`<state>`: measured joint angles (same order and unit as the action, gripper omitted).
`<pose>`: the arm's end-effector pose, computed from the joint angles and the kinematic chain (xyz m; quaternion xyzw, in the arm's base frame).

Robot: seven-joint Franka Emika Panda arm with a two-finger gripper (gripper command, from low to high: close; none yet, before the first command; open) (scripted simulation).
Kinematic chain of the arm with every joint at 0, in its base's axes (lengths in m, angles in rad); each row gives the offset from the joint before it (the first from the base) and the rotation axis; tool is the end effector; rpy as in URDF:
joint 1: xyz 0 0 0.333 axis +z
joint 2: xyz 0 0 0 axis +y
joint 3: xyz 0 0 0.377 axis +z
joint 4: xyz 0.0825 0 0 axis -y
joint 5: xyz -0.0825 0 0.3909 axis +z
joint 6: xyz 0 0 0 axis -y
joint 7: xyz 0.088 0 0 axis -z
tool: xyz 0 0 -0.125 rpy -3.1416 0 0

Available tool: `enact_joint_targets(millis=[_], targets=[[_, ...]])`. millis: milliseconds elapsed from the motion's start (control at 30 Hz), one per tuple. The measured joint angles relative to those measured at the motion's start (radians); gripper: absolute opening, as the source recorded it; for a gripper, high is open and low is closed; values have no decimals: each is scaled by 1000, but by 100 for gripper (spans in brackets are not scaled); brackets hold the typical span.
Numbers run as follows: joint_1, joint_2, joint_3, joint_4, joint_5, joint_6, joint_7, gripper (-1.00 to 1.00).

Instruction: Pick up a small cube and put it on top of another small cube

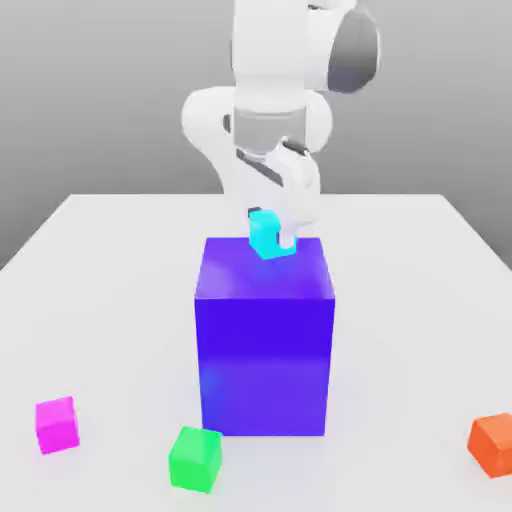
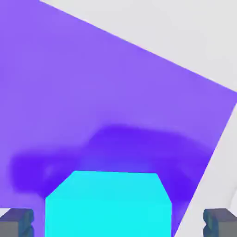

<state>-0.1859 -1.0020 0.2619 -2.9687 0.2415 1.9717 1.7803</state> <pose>0.2113 0.0256 0.3993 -0.5741 0.8188 0.0009 0.0006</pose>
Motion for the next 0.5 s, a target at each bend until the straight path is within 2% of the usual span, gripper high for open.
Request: enact_joint_targets(millis=[67,100,500], targets=[[-11,-20,-16,49,-19,-68,-2,100],[-21,3,-24,64,-25,-60,-11,100],[-153,421,-115,202,-94,219,-146,100]])
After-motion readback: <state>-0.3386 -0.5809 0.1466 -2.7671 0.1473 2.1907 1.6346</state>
